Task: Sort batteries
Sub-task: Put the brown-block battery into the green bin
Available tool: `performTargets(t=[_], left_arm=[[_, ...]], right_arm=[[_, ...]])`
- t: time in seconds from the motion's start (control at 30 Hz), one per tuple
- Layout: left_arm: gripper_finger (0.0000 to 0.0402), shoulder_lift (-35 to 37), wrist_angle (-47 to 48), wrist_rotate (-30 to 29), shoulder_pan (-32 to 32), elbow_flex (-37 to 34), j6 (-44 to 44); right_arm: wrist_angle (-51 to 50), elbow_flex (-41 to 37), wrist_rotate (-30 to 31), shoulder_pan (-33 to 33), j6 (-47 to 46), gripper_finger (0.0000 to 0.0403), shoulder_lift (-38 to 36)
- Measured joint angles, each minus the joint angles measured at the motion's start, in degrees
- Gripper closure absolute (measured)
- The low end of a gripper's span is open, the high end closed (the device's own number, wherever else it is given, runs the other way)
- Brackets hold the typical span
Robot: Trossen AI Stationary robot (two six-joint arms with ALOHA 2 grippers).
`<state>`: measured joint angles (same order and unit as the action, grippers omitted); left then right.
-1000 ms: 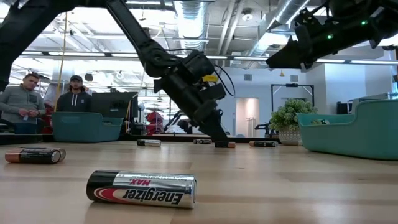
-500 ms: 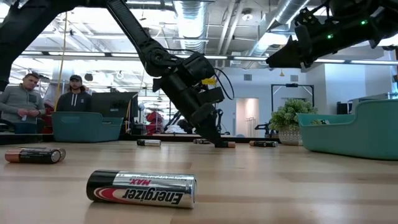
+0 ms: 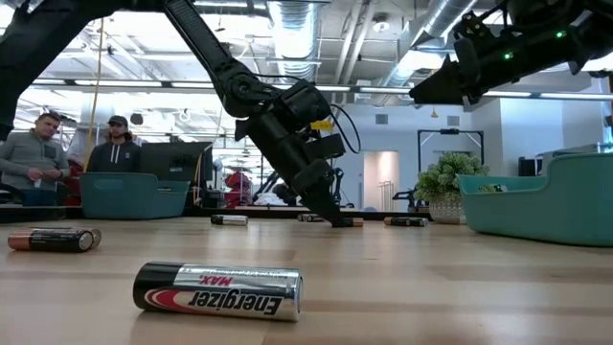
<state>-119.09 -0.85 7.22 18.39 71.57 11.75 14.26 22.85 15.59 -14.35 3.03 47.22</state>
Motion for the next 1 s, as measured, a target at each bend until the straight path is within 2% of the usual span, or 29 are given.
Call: performTargets(t=[0.5, 0.63, 0.83, 1.0], left_arm=[[0.0358, 0.2, -3.6, 1.9, -1.3, -0.1, 0.4], [0.0358, 1.8, -4.6, 3.9, -1.6, -0.1, 0.2], [0.0358, 4.4, -7.7, 13.6, -2.1, -0.1, 0.6], [0.0358, 4.8, -9.0, 25.4, -2.5, -0.1, 3.5]], right_arm=[[5.6, 0.0, 0.0, 1.4, 0.5, 0.0175, 0.0], [5.8, 0.0, 0.0, 1.6, 0.9, 0.0175, 0.0], [6.1, 0.0, 0.0, 1.6, 1.4, 0.0175, -0.1], [6.1, 0.0, 0.0, 1.6, 1.5, 0.0175, -0.1]])
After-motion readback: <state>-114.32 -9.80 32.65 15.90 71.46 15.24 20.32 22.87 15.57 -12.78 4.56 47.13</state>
